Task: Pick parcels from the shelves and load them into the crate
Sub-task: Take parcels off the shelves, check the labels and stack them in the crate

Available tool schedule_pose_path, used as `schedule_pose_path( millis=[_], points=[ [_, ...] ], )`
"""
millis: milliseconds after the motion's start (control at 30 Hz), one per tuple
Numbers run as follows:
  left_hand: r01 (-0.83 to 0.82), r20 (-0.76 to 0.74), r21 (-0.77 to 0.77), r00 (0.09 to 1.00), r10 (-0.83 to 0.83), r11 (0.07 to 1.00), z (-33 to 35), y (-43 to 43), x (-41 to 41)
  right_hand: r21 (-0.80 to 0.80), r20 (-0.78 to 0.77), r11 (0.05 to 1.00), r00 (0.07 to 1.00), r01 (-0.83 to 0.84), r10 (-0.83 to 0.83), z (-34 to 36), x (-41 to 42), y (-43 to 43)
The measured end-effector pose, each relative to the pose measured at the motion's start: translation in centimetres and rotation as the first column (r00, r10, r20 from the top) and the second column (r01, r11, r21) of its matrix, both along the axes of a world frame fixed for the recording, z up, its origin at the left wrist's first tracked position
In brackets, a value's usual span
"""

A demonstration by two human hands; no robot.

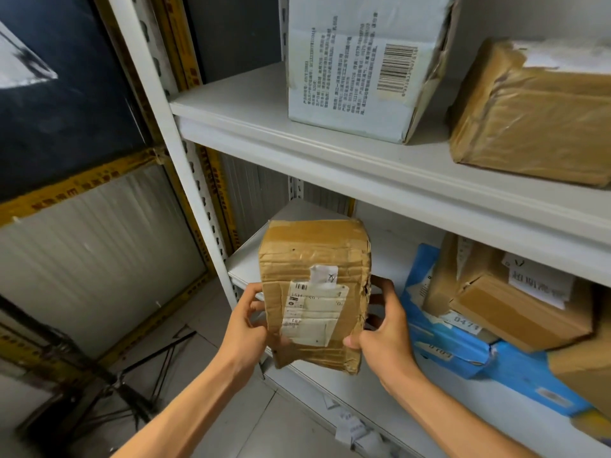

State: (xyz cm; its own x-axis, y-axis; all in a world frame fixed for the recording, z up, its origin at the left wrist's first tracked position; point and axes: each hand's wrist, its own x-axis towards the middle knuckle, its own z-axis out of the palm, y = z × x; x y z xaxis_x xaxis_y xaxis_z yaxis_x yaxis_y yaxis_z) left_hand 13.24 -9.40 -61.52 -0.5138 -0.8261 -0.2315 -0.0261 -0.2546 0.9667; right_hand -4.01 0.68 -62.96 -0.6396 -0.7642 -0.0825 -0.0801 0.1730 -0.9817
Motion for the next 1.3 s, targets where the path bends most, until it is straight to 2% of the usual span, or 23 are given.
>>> schedule_pose_path(
  millis=[233, 400, 567, 733, 867, 933, 1067, 1133, 1233, 1300],
  points=[
    [0.104, 0.013, 0.013, 0.994, -0.104, 0.994, 0.8, -0.5, 1.0, 0.073, 0.241, 0.997, 0.970, -0.035, 0.016, 1.0, -2.2, -2.0],
    [0.110, 0.006, 0.032, 0.994, -0.110, 0.993, 2.0, -1.3, 1.0, 0.182, 0.351, 0.969, 0.931, -0.168, 0.096, 1.9, -2.7, -3.1],
    [0.132, 0.115, -0.022, 0.985, -0.129, 0.991, 2.2, -2.0, 1.2, 0.231, 0.461, 0.953, 0.885, -0.196, 0.070, 1.7, -2.2, -2.8],
    [-0.033, 0.076, 0.023, 0.997, 0.031, 0.999, 1.9, -3.1, 1.3, 0.131, 0.558, 0.975, 0.826, -0.179, 0.077, 2.3, -1.4, -2.6],
    [-0.087, 0.022, 0.199, 0.996, 0.084, 0.976, 1.6, -4.3, 1.9, -0.023, 0.676, 0.987, 0.725, -0.158, 0.132, 3.9, -0.9, -2.8],
    [-0.024, 0.001, 0.279, 1.000, 0.024, 0.960, 1.4, -4.9, 2.5, -0.013, 0.651, 0.985, 0.746, -0.171, 0.138, 4.4, -0.6, -2.5],
    [0.054, -0.115, 0.364, 0.993, -0.013, 0.930, 0.5, -5.5, 3.7, 0.059, 0.468, 0.982, 0.874, -0.181, 0.133, 4.1, 0.5, -1.8],
    [0.053, -0.148, 0.364, 0.989, 0.001, 0.930, 0.0, -5.5, 4.0, -0.001, 0.462, 0.982, 0.871, -0.190, 0.169, 3.9, 1.2, -1.7],
    [0.037, -0.169, 0.376, 0.985, 0.030, 0.926, -0.2, -5.1, 3.8, -0.111, 0.540, 0.974, 0.811, -0.196, 0.224, 3.8, 1.5, -2.0],
    [0.031, -0.168, 0.370, 0.985, 0.034, 0.928, -0.1, -4.8, 3.5, -0.102, 0.492, 0.968, 0.835, -0.228, 0.249, 3.7, 1.1, -2.2]
  ],
)
